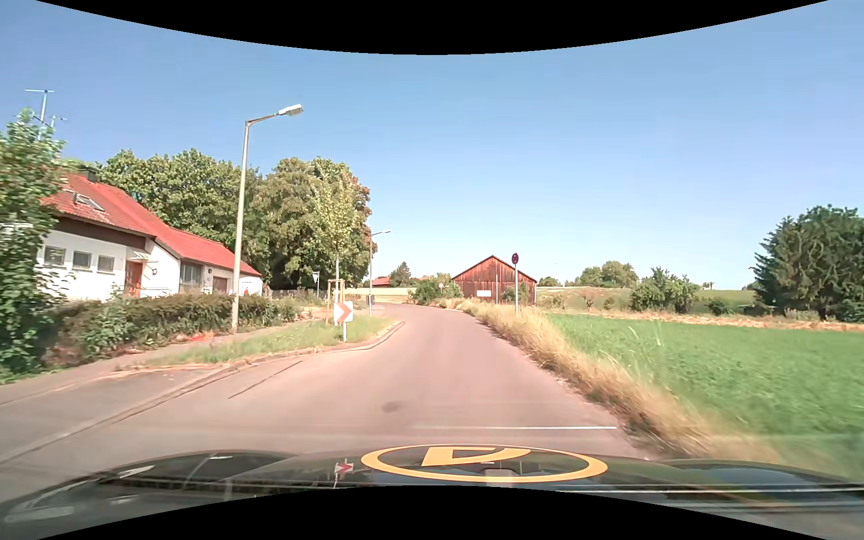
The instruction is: Follow the waypoints while adhering to traffic rules and regulations
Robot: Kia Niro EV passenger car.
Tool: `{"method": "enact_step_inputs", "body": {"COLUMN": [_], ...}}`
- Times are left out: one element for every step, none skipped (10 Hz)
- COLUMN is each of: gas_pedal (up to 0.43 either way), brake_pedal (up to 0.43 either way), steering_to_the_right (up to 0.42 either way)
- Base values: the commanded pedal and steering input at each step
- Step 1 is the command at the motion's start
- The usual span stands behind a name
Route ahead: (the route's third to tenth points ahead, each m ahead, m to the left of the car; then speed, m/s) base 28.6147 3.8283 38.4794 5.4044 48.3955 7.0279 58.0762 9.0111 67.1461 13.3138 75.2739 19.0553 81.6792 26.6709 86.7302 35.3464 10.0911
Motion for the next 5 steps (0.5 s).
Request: {"method": "enact_step_inputs", "body": {"gas_pedal": [0.209,0.209,0.209,0.209,0.209], "brake_pedal": [0.0,0.0,0.0,0.0,0.0], "steering_to_the_right": [-0.005,-0.005,-0.005,-0.005,-0.005]}}
